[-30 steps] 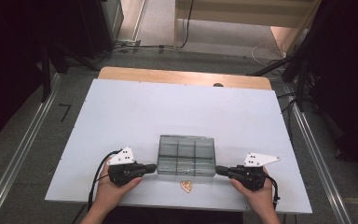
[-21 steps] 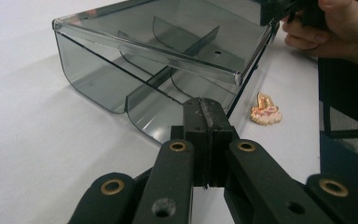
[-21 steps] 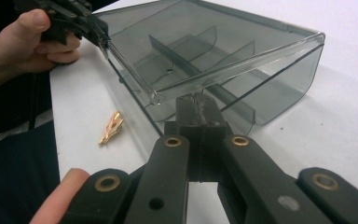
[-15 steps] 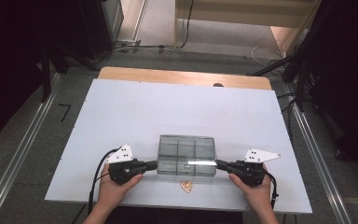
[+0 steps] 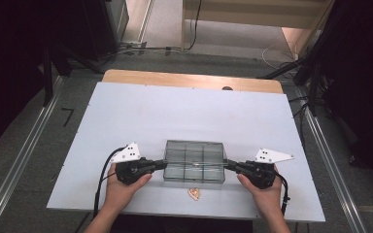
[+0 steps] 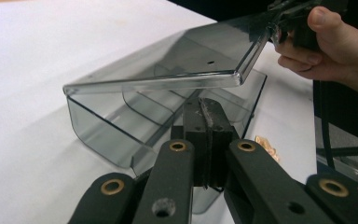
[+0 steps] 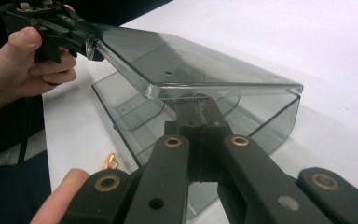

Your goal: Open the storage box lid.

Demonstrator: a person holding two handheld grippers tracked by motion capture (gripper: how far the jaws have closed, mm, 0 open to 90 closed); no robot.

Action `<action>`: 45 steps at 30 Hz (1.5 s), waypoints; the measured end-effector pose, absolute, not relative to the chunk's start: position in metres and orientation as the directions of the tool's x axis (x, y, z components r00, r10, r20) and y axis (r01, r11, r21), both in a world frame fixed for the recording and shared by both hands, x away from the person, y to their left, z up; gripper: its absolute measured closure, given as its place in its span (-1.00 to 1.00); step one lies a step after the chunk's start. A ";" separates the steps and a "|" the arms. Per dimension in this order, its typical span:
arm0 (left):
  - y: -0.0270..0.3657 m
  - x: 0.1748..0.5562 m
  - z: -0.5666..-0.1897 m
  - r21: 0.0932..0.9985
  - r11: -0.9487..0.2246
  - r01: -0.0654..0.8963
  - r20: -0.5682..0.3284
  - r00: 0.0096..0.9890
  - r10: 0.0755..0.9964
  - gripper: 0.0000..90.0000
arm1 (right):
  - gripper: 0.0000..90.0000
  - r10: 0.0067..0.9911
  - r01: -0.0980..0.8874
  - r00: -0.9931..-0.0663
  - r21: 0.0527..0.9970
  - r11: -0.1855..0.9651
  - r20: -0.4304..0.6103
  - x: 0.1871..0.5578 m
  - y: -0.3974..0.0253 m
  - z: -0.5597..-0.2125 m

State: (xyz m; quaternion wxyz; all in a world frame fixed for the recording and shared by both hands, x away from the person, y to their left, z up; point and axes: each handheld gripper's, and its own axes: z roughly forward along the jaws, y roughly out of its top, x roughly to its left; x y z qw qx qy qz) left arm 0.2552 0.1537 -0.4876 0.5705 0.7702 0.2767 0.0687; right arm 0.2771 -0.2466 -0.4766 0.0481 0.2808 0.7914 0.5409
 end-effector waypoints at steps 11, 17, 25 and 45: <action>0.161 0.265 -0.478 0.929 -0.144 0.341 -0.213 0.810 0.546 0.89 | 0.97 0.502 0.360 -0.840 0.903 0.232 0.206 0.286 -0.237 -0.459; 0.169 0.267 -0.476 0.933 -0.130 0.335 -0.206 0.795 0.570 0.56 | 0.97 0.509 0.355 -0.837 0.908 0.222 0.202 0.293 -0.233 -0.452; 0.161 0.289 -0.472 0.928 -0.108 0.357 -0.229 0.773 0.592 -0.32 | 0.97 0.521 0.353 -0.830 0.910 0.215 0.199 0.303 -0.233 -0.442; 0.138 0.326 -0.488 0.904 -0.079 0.420 -0.287 0.732 0.618 -0.04 | 0.97 0.548 0.366 -0.813 0.903 0.224 0.194 0.319 -0.232 -0.444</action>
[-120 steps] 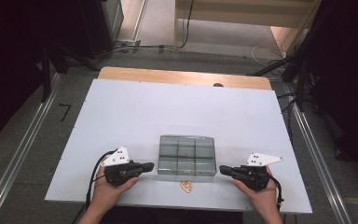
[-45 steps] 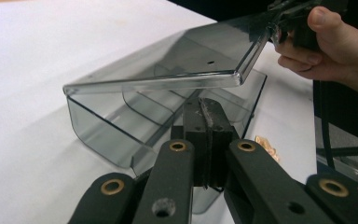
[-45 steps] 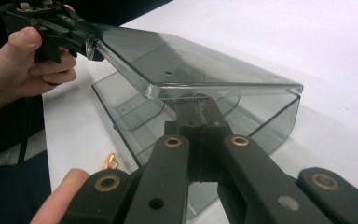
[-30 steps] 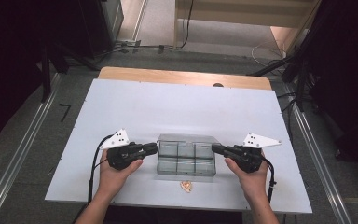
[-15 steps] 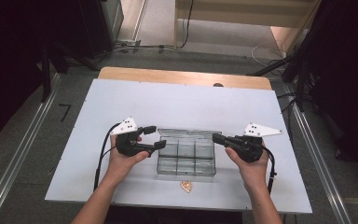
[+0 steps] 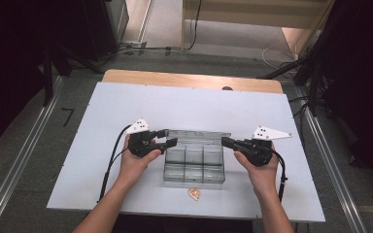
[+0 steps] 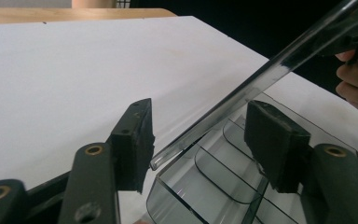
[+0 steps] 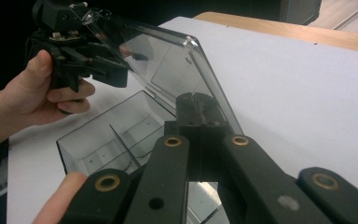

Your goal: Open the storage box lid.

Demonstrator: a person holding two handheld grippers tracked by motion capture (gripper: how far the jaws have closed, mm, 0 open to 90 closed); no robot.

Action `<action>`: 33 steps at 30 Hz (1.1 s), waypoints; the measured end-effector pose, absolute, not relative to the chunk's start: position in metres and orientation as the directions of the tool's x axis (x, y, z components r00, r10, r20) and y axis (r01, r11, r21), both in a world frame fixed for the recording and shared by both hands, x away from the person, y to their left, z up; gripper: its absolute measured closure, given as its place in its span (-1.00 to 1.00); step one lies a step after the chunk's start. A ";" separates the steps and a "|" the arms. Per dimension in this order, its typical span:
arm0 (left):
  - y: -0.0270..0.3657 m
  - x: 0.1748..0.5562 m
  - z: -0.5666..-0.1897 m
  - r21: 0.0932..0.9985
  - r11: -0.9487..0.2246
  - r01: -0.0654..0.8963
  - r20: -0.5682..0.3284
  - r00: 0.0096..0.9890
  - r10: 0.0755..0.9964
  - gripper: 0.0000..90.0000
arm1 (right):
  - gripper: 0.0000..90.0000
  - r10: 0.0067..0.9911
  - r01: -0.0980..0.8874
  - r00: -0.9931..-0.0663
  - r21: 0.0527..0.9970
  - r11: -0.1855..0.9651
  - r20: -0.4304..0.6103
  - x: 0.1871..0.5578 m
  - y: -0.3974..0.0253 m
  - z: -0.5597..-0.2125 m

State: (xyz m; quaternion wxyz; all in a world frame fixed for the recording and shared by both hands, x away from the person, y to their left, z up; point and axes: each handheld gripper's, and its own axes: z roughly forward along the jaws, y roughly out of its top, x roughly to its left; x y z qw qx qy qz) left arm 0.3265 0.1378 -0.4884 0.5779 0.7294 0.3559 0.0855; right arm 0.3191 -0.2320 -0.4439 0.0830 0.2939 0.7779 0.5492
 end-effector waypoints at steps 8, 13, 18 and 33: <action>0.139 0.326 -0.487 0.905 -0.062 0.421 -0.300 0.734 0.610 0.26 | 0.97 0.547 0.365 -0.813 0.906 0.213 0.198 0.317 -0.234 -0.443; 0.140 0.326 -0.487 0.904 -0.058 0.423 -0.303 0.731 0.611 0.30 | 0.97 0.547 0.373 -0.810 0.907 0.198 0.213 0.317 -0.240 -0.444; 0.141 0.327 -0.487 0.903 -0.054 0.427 -0.309 0.731 0.608 0.32 | 0.96 0.554 0.378 -0.805 0.904 0.201 0.213 0.318 -0.246 -0.444; 0.142 0.330 -0.488 0.894 -0.017 0.448 -0.341 0.703 0.624 0.40 | 0.20 0.621 0.506 -0.719 0.848 0.159 0.313 0.337 -0.250 -0.458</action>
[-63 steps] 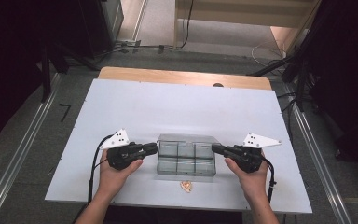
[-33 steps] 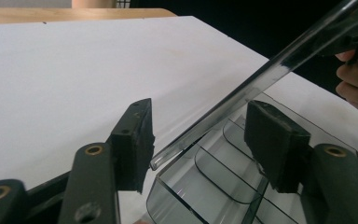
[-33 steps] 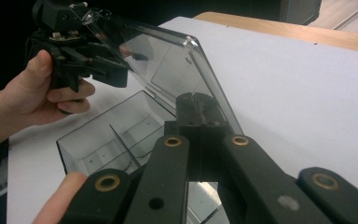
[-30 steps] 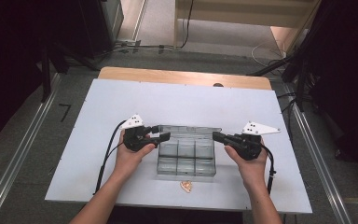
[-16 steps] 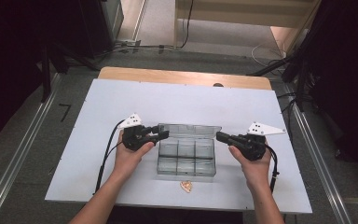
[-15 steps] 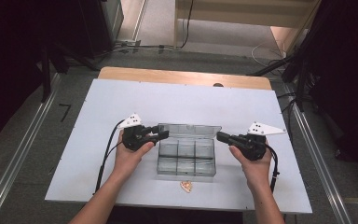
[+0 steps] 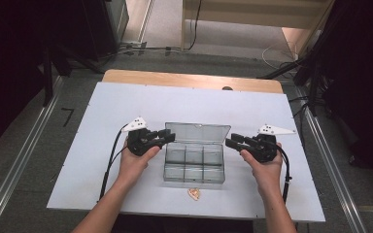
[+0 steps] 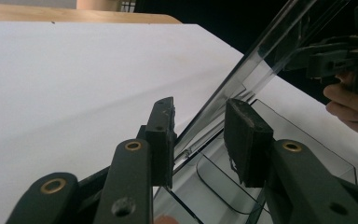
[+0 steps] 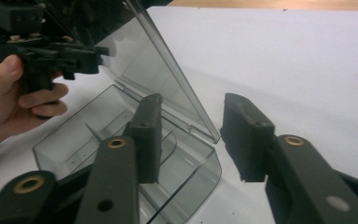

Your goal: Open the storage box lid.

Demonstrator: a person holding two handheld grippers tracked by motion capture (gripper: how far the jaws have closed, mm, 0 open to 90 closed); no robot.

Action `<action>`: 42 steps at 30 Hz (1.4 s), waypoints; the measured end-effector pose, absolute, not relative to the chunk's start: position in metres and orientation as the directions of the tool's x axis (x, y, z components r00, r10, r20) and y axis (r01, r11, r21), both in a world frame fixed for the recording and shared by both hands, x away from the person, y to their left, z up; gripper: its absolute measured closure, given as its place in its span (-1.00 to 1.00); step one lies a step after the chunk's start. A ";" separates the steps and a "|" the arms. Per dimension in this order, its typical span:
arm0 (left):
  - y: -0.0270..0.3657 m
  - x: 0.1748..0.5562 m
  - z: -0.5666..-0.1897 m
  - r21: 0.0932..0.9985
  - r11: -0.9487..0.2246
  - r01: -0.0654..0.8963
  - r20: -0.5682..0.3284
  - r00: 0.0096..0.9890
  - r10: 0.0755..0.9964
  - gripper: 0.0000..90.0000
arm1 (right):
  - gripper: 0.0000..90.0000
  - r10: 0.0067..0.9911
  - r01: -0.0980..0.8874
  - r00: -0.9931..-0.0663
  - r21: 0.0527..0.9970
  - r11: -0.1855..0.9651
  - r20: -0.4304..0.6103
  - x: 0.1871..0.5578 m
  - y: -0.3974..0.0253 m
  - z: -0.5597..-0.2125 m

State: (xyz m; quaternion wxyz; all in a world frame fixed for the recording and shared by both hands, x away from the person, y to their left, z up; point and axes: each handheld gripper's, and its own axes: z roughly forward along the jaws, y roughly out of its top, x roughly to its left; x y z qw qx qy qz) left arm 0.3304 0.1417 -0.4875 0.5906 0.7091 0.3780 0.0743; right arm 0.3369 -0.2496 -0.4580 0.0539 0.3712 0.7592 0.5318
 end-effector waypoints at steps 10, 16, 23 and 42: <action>0.142 0.332 -0.488 0.887 0.002 0.462 -0.355 0.678 0.643 0.46 | 0.24 0.664 0.535 -0.666 0.838 0.107 0.341 0.345 -0.232 -0.470; 0.142 0.333 -0.489 0.881 0.012 0.473 -0.366 0.665 0.651 0.50 | 0.46 0.673 0.531 -0.660 0.841 0.104 0.334 0.346 -0.226 -0.473; 0.143 0.334 -0.490 0.874 0.016 0.486 -0.374 0.652 0.660 0.57 | 0.57 0.673 0.535 -0.653 0.840 0.085 0.348 0.350 -0.226 -0.477; 0.144 0.339 -0.495 0.851 0.037 0.524 -0.405 0.610 0.681 0.71 | 0.70 0.698 0.538 -0.619 0.842 0.042 0.361 0.355 -0.223 -0.488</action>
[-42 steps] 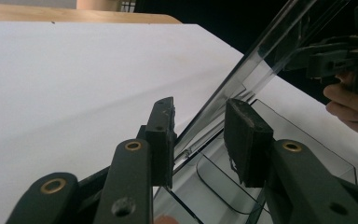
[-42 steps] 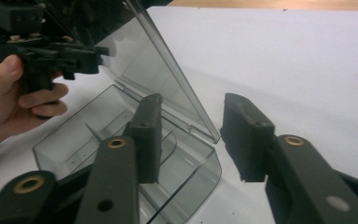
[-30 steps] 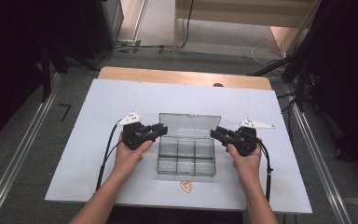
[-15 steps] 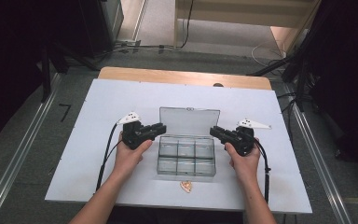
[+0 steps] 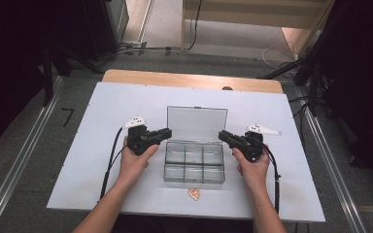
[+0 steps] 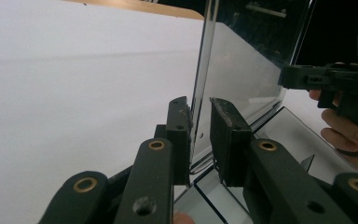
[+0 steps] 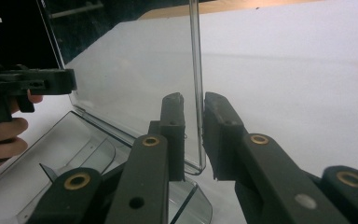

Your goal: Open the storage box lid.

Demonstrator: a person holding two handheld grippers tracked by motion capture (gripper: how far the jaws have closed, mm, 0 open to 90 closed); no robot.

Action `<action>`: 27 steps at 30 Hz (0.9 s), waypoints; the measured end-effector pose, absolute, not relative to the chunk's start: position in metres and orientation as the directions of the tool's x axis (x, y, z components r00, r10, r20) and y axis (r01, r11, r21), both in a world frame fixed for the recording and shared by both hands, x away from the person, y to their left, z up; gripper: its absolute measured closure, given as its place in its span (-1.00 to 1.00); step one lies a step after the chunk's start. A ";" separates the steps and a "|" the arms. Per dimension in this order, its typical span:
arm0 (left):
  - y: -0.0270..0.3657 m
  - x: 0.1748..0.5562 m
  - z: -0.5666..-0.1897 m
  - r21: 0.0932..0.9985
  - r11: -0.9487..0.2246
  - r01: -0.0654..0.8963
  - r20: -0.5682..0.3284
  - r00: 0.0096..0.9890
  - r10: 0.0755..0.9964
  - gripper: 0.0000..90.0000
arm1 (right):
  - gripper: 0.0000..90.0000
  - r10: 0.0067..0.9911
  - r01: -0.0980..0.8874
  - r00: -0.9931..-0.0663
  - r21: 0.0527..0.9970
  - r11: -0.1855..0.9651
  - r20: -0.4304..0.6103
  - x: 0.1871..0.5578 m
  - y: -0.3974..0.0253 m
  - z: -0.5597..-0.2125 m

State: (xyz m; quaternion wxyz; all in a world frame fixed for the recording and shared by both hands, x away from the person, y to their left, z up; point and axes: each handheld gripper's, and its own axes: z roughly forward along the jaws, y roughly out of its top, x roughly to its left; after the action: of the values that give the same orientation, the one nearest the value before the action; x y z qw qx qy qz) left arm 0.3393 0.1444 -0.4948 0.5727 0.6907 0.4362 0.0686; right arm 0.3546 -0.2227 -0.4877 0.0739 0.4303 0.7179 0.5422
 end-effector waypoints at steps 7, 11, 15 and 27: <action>0.145 0.342 -0.499 0.836 0.041 0.547 -0.418 0.588 0.693 0.76 | 0.68 0.706 0.559 -0.608 0.828 0.054 0.364 0.358 -0.219 -0.494; 0.146 0.343 -0.501 0.832 0.048 0.552 -0.429 0.587 0.687 0.78 | 0.67 0.700 0.568 -0.605 0.822 0.046 0.379 0.359 -0.219 -0.495; 0.146 0.343 -0.501 0.832 0.047 0.553 -0.428 0.586 0.688 0.76 | 0.66 0.697 0.575 -0.601 0.818 0.036 0.392 0.360 -0.220 -0.496; 0.145 0.347 -0.507 0.809 0.060 0.585 -0.463 0.571 0.678 0.65 | 0.58 0.685 0.612 -0.579 0.791 0.007 0.442 0.364 -0.220 -0.502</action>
State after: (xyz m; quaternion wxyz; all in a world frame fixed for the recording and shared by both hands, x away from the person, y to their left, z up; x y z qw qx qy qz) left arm 0.3469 0.1454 -0.5074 0.5635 0.6842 0.4612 0.0412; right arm 0.3637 -0.2197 -0.5017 0.0340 0.4574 0.7088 0.5359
